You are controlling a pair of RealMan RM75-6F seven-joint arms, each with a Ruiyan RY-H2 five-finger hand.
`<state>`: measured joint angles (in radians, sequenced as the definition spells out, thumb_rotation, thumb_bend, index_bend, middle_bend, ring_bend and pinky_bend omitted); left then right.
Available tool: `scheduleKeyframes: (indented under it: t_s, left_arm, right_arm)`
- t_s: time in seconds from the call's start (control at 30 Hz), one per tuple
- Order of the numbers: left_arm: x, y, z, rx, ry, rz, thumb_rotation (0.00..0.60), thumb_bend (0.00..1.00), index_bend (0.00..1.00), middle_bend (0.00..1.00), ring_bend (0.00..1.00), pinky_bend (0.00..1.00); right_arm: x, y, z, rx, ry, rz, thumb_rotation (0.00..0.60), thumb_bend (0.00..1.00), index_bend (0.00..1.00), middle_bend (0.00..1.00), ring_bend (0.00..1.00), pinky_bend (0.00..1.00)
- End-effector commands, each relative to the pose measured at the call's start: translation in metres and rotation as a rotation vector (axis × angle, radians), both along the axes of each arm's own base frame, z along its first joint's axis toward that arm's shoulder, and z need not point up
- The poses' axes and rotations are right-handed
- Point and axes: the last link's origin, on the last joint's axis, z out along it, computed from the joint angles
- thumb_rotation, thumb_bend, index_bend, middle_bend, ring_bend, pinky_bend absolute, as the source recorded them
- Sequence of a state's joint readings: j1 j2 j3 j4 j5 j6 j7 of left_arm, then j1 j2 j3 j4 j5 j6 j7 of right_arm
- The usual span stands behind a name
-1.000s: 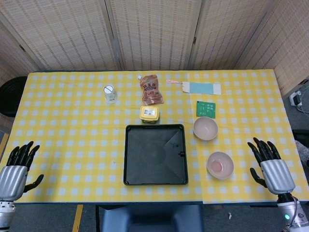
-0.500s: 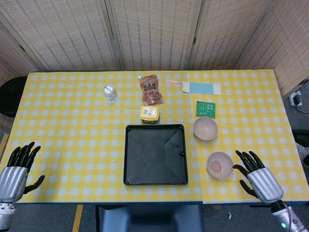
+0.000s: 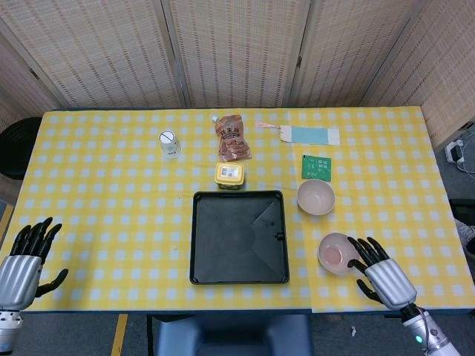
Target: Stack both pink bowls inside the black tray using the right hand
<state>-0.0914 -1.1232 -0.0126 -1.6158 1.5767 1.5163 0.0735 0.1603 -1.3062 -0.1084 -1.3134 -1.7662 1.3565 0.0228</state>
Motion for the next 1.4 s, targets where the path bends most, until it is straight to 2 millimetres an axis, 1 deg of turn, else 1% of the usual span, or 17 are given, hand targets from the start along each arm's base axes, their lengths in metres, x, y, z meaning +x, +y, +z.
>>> scheduleKeyframes:
  t_s: [0.03,0.33,0.47,0.9,1.03,1.17,1.3,1.4]
  left_arm:
    - [0.0,0.0,0.001,0.002,-0.002,0.002,0.6,0.3,0.0,0.0,0.0,0.0]
    - [-0.001,0.001,0.003,-0.003,-0.012,0.005,0.6,0.3,0.0,0.0,0.0,0.0]
    - [-0.001,0.001,0.003,-0.005,-0.015,0.004,0.6,0.3,0.0,0.0,0.0,0.0]
    - [-0.003,0.003,0.002,-0.021,-0.014,0.016,0.6,0.3,0.0,0.0,0.0,0.0]
    - [-0.003,0.003,0.003,-0.017,-0.014,0.016,0.6,0.3,0.0,0.0,0.0,0.0]
    - [-0.003,0.003,0.004,-0.018,-0.016,0.018,0.6,0.3,0.0,0.0,0.0,0.0]
    - [-0.003,0.002,0.004,-0.02,-0.019,0.015,0.6,0.3,0.0,0.0,0.0,0.0]
    - [-0.002,0.002,0.004,-0.017,-0.02,0.013,0.6,0.3,0.0,0.0,0.0,0.0]
  right_arm:
    - [0.0,-0.007,-0.006,0.001,0.008,-0.006,0.6,0.44,0.4,0.0,0.0,0.0]
    - [-0.002,-0.015,-0.021,0.029,0.033,-0.025,0.6,0.44,0.41,0.0,0.0,0.0]
    - [-0.002,-0.017,-0.026,0.042,0.041,-0.027,0.6,0.44,0.43,0.0,0.0,0.0]
    - [-0.001,-0.026,-0.032,0.032,0.045,-0.029,0.6,0.44,0.61,0.0,0.0,0.0]
    - [0.002,-0.026,-0.031,0.023,0.035,-0.017,0.6,0.44,0.64,0.0,0.0,0.0]
    - [0.006,-0.025,-0.027,0.017,0.022,-0.003,0.6,0.44,0.65,0.0,0.0,0.0]
    - [0.014,-0.025,-0.02,-0.002,0.013,0.03,0.6,0.44,0.65,0.0,0.0,0.0]
    - [0.024,-0.029,-0.012,-0.041,0.016,0.076,0.6,0.44,0.65,0.0,0.0,0.0]
